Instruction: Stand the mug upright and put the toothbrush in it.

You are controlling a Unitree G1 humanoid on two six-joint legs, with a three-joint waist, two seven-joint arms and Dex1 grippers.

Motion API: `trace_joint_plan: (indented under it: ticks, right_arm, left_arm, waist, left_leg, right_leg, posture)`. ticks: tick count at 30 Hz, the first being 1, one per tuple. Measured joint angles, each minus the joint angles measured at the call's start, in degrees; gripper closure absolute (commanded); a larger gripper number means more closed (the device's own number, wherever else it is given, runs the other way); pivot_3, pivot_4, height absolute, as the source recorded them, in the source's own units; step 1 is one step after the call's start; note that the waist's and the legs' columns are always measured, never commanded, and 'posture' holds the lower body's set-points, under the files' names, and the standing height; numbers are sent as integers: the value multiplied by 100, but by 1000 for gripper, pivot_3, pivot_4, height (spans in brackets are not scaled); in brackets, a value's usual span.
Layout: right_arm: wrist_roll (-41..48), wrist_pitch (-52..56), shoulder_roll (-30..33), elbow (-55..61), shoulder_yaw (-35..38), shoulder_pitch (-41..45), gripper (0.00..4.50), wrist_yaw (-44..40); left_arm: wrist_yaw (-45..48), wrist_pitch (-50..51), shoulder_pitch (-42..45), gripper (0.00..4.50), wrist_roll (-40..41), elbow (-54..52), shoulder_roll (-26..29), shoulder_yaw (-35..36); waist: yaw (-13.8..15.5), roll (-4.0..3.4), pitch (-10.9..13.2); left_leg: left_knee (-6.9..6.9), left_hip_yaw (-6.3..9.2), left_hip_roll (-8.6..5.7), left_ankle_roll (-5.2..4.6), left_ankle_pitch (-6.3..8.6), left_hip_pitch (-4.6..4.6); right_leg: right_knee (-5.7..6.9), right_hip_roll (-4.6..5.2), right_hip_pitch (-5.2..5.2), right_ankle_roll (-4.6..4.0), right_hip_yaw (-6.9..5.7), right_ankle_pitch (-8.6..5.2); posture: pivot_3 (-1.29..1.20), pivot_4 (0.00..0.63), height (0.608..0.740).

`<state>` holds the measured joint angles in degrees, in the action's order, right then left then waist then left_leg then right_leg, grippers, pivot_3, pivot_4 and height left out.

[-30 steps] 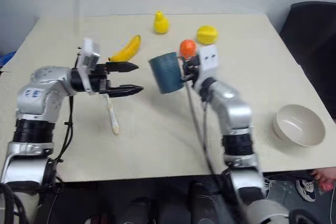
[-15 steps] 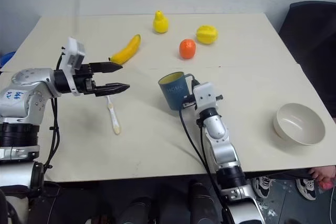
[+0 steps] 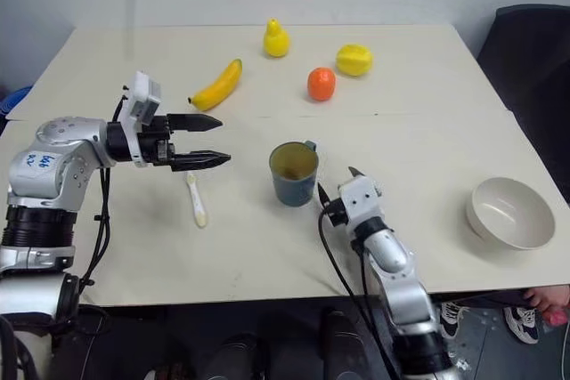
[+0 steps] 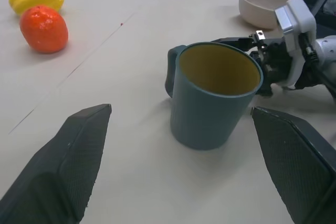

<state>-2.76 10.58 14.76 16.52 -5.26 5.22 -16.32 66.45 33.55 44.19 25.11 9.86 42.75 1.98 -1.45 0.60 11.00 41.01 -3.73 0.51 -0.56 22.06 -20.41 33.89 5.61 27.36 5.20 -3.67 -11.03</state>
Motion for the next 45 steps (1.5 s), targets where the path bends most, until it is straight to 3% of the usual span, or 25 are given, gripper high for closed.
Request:
trace_joint_plan:
  ticks: [3, 6, 8, 11, 13, 14, 17, 20, 28, 31, 42, 45]
  right_arm:
    - [297, 708, 558, 1055, 395, -386, 837, -392]
    - [1185, 1442, 1099, 2127, 1073, -921, 837, -980]
    - [2167, 1980, 1556, 2843, 1735, -1470, 837, -1482]
    - [4250, 2594, 2182, 3677, 2822, -1978, 473, -1912]
    - [5437, 2748, 2687, 3949, 3389, -1984, 37, -1867]
    - [6146, 2800, 3020, 4011, 3679, -1976, 37, -1771]
    - [7532, 2934, 3986, 3924, 4193, -1762, 37, -1542]
    - [8277, 2976, 4654, 3624, 4480, -1378, 37, -1322]
    - [8952, 2999, 5034, 3260, 4614, -960, 37, -780]
    - [9077, 2988, 5050, 3326, 4556, -857, 0, -524]
    - [9202, 2936, 5053, 3696, 4364, -829, 0, 163]
    - [9199, 2936, 5053, 3729, 4346, -834, 0, 233]
  left_arm:
    - [-88, 403, -296, 0, 157, -282, 207, 180]
    - [-709, 1237, -825, 0, 153, -1008, 565, 365]
    - [-1527, 2344, -1099, 0, 153, -1482, 565, 750]
    - [-2718, 4523, -1103, 0, 139, -2270, 4, 1397]
    - [-3180, 5359, -1102, 0, 147, -2527, -397, 1605]
    - [-3457, 5639, -1101, 0, 165, -2554, -611, 1704]
    - [-4524, 5873, -857, 0, -75, -2139, -1475, 1893]
    - [-5393, 5880, -544, 0, -216, -1782, -2107, 1892]
    - [-6112, 5844, 261, 0, -372, -820, -2420, 1740]
    - [-6128, 5776, 309, 572, -275, -549, -2340, 1692]
    - [-6409, 5710, 598, 4111, -65, 250, -2108, 1605]
    - [-6468, 5718, 701, 4303, -79, 413, -2126, 1621]
  waist:
    - [-9, 3, -1]
    - [5, 2, -1]
    - [39, 5, -1]
    - [134, 14, 3]
    - [143, 21, 8]
    - [152, 32, 3]
    - [238, 44, 2]
    - [308, 69, -6]
    - [343, 67, -8]
    - [342, 52, -19]
    - [406, 44, -24]
    - [442, 44, -24]
  left_leg:
    - [2, 1, 3, -11, 7, 8]
    - [-3, 2, 14, -11, 15, 16]
    - [-1, 5, 16, -20, 21, 17]
    - [4, 14, 18, -51, 41, 53]
    - [-9, 19, 24, -56, 55, 131]
    - [-8, 32, 41, -55, 69, 157]
    - [-8, 30, 37, -51, 74, 190]
    - [-9, 31, 24, -40, 78, 185]
    - [-8, 15, 22, -36, 76, 181]
    - [-8, 13, 30, -35, 76, 182]
    - [-8, 10, 35, -10, 65, 185]
    - [-8, 10, 34, -12, 66, 184]
  right_leg:
    - [0, -4, -4, 2, 10, 1]
    - [-2, -16, -6, -3, 12, -2]
    - [-4, -19, -11, -5, 8, -3]
    - [-24, -18, -85, 3, 2, 2]
    - [-45, -19, -179, 3, -1, 1]
    - [-61, -17, -202, -3, -9, -5]
    - [-69, -7, -209, -2, -4, -6]
    - [-62, -17, -207, -7, -9, -8]
    - [-71, -10, -207, -4, -6, -7]
    - [-71, -6, -207, -4, -4, -7]
    - [-89, 6, -207, 5, -6, -2]
    - [-93, 6, -207, 7, -7, -2]
  posture:
    - [0, 150, 740]
    - [0, 150, 740]
    - [0, 150, 740]
    - [0, 150, 740]
    - [0, 150, 740]
    - [0, 150, 740]
    - [0, 150, 740]
    - [0, 150, 740]
    - [0, 150, 740]
    - [0, 150, 740]
    - [0, 150, 740]
    - [0, 150, 740]
